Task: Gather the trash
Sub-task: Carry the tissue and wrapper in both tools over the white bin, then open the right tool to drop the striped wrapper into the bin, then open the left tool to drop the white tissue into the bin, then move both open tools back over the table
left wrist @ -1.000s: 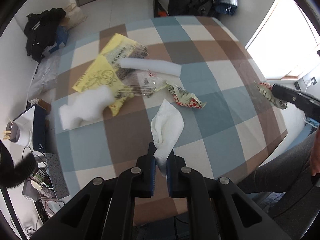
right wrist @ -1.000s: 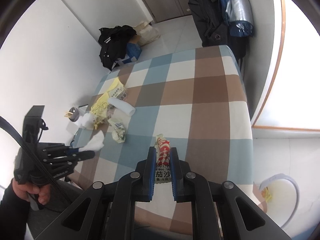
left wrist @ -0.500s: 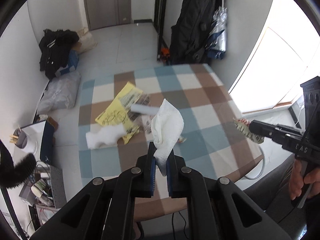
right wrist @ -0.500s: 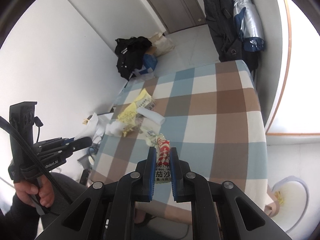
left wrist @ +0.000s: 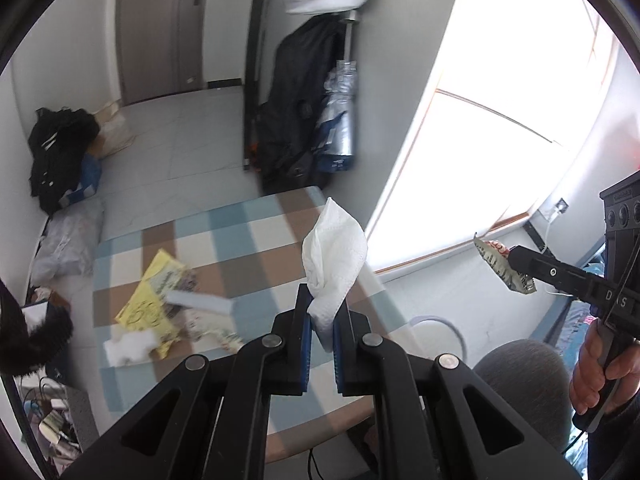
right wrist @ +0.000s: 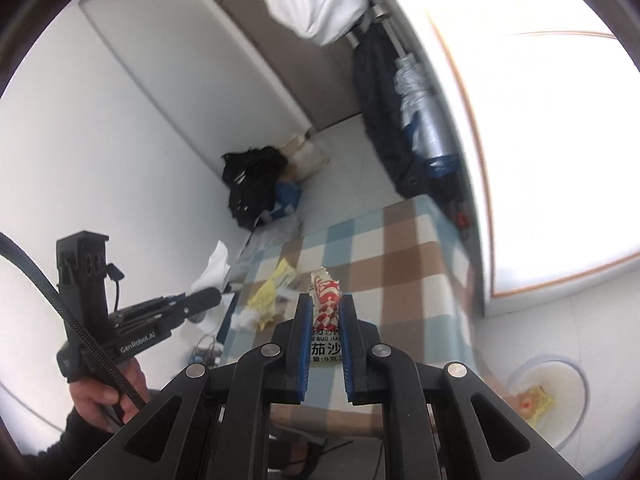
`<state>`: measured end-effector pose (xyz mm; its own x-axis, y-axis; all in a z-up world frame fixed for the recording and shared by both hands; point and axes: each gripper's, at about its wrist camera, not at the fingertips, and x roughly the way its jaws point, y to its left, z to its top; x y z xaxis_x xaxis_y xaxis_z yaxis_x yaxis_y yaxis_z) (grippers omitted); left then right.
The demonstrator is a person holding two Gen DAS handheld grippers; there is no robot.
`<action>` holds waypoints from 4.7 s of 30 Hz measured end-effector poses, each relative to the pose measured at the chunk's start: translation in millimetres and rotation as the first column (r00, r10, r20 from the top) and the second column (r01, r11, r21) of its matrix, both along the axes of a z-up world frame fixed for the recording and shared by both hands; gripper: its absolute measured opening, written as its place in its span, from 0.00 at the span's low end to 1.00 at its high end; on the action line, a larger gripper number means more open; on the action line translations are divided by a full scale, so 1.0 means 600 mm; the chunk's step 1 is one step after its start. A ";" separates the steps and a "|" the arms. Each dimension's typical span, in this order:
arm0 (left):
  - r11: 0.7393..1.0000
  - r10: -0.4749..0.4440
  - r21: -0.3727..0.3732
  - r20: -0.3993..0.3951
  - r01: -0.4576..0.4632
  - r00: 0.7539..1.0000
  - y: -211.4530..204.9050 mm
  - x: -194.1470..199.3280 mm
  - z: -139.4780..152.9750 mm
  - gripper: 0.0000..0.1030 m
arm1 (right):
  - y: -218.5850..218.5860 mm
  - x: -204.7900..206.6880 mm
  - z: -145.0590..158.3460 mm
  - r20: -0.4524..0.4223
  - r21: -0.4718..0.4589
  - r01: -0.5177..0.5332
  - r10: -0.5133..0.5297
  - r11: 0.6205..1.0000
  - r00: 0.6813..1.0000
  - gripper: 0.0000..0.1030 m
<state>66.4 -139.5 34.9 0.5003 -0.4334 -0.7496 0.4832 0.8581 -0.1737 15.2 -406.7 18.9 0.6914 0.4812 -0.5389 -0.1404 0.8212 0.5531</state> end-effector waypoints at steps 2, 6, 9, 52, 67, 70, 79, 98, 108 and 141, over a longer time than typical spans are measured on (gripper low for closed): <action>0.999 -0.031 -0.004 0.003 0.031 1.000 -0.026 -0.003 0.001 0.05 | -0.026 -0.011 0.007 0.010 -0.011 0.032 -0.032 0.999 0.999 0.12; 0.996 -0.092 -0.018 0.005 0.092 0.996 -0.079 -0.005 0.001 0.05 | -0.072 -0.030 0.012 0.014 -0.025 0.080 -0.080 0.996 0.997 0.12; 0.990 -0.139 -0.038 -0.010 0.138 0.990 -0.118 -0.002 -0.003 0.05 | -0.100 -0.045 0.012 0.030 -0.057 0.117 -0.115 0.992 0.993 0.12; 0.781 -0.446 0.018 -0.683 0.624 0.578 -0.524 -0.011 -0.366 0.05 | -0.349 -0.164 -0.437 -0.486 -0.038 0.465 -0.423 0.885 0.765 0.28; 0.766 -0.348 0.098 -0.768 0.636 0.538 -0.544 -0.011 -0.431 0.20 | -0.355 -0.156 -0.499 -0.571 -0.026 0.478 -0.405 0.878 0.714 0.60; 0.762 -0.348 0.103 -0.767 0.639 0.540 -0.546 -0.014 -0.432 0.36 | -0.357 -0.154 -0.503 -0.579 -0.029 0.480 -0.406 0.877 0.707 0.65; 0.799 -0.298 0.182 -0.708 0.573 0.640 -0.529 -0.004 -0.412 0.70 | -0.357 -0.153 -0.503 -0.584 -0.032 0.481 -0.407 0.876 0.702 0.68; 0.948 -0.207 0.170 -0.310 0.268 0.928 -0.411 0.017 -0.208 0.71 | -0.343 -0.152 -0.375 -0.444 -0.089 0.486 -0.472 0.869 0.762 0.81; 0.987 -0.099 0.111 -0.119 0.113 0.988 -0.296 0.013 -0.095 0.76 | -0.292 -0.128 -0.234 -0.244 -0.112 0.475 -0.487 0.873 0.839 0.83; 0.896 0.443 -0.050 0.194 -0.442 0.875 0.145 0.036 0.039 0.89 | 0.168 0.041 0.001 0.183 -0.202 0.055 -0.018 0.978 0.983 0.91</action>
<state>87.8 -52.3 58.3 0.7765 -0.1347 -0.6155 0.0776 0.9899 -0.1188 39.8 -305.8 19.3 0.8005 0.3458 -0.4895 -0.1895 0.9209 0.3407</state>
